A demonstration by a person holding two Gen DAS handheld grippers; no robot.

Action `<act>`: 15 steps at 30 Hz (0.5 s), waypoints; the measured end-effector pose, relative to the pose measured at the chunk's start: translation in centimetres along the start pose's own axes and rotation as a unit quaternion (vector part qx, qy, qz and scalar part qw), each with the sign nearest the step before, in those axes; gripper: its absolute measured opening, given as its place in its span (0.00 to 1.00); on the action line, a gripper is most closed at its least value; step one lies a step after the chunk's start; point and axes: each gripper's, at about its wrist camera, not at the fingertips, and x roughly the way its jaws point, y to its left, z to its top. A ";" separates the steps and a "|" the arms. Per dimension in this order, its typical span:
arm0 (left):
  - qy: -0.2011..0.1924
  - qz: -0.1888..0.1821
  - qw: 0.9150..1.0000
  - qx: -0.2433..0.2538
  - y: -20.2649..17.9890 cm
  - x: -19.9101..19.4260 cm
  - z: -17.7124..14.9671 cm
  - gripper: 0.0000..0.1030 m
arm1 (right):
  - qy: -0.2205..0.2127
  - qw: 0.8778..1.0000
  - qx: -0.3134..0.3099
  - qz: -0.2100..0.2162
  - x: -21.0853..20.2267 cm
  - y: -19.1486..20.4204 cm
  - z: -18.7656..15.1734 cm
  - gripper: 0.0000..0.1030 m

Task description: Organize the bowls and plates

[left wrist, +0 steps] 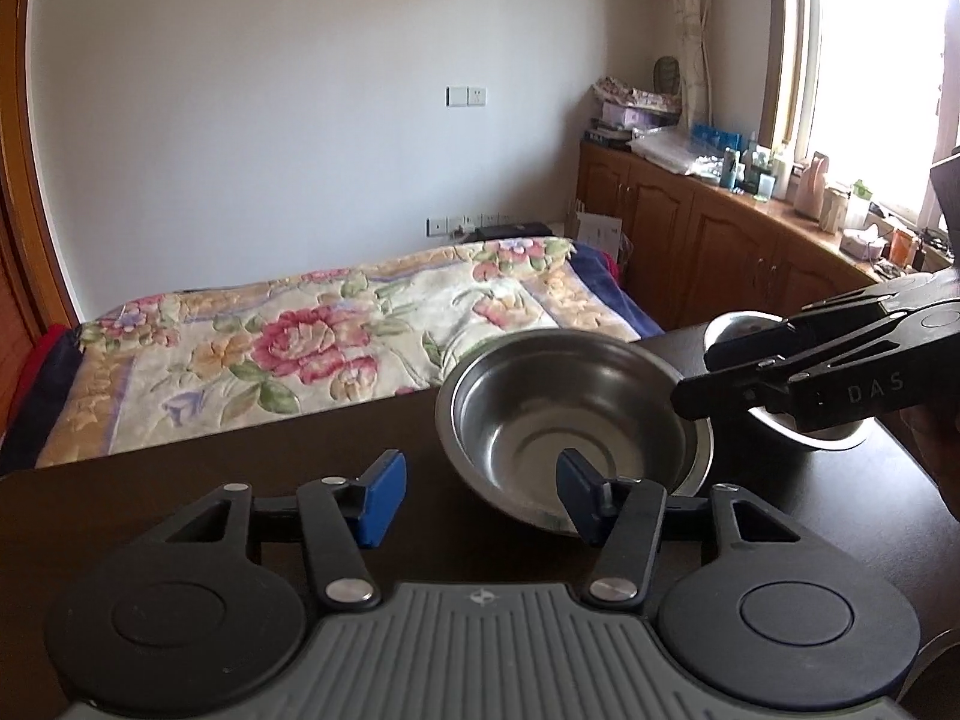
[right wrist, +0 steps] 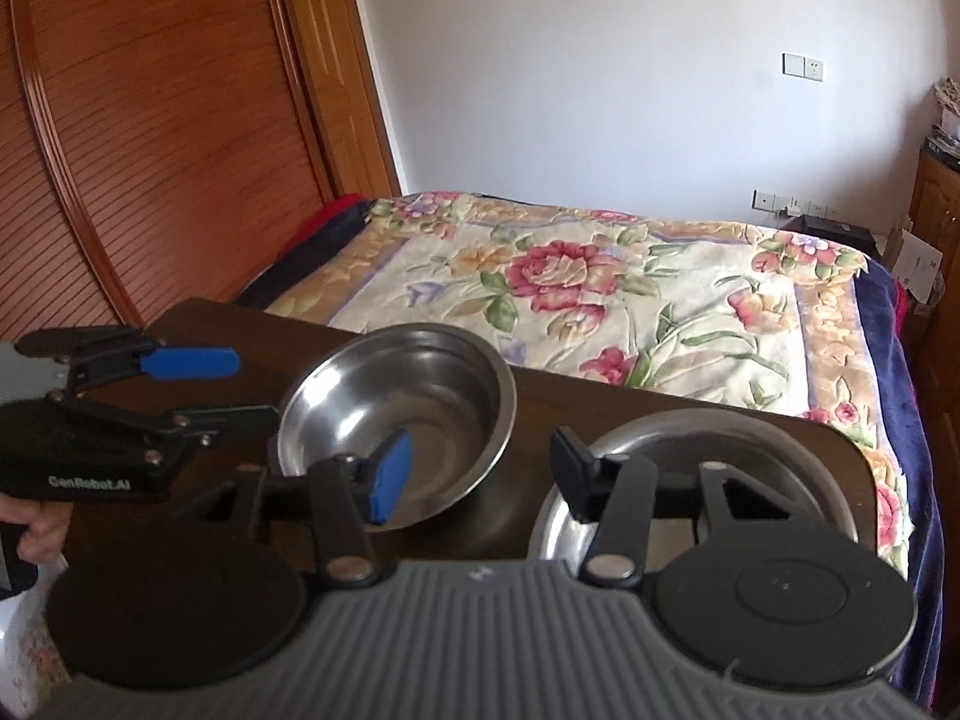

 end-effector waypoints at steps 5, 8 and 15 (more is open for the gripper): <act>0.013 -0.008 1.000 -0.006 0.1 0.7 0.0 0.77 | 0.006 1.000 -0.004 -0.003 1.0 0.3 0.0 0.49; 0.014 -0.011 1.000 -0.015 0.3 0.8 0.2 0.75 | 0.013 1.000 -0.006 -0.002 1.3 0.4 0.0 0.46; 0.019 -0.025 0.999 -0.032 0.8 1.5 0.2 0.58 | 0.016 1.000 -0.009 -0.006 1.7 0.4 -0.3 0.39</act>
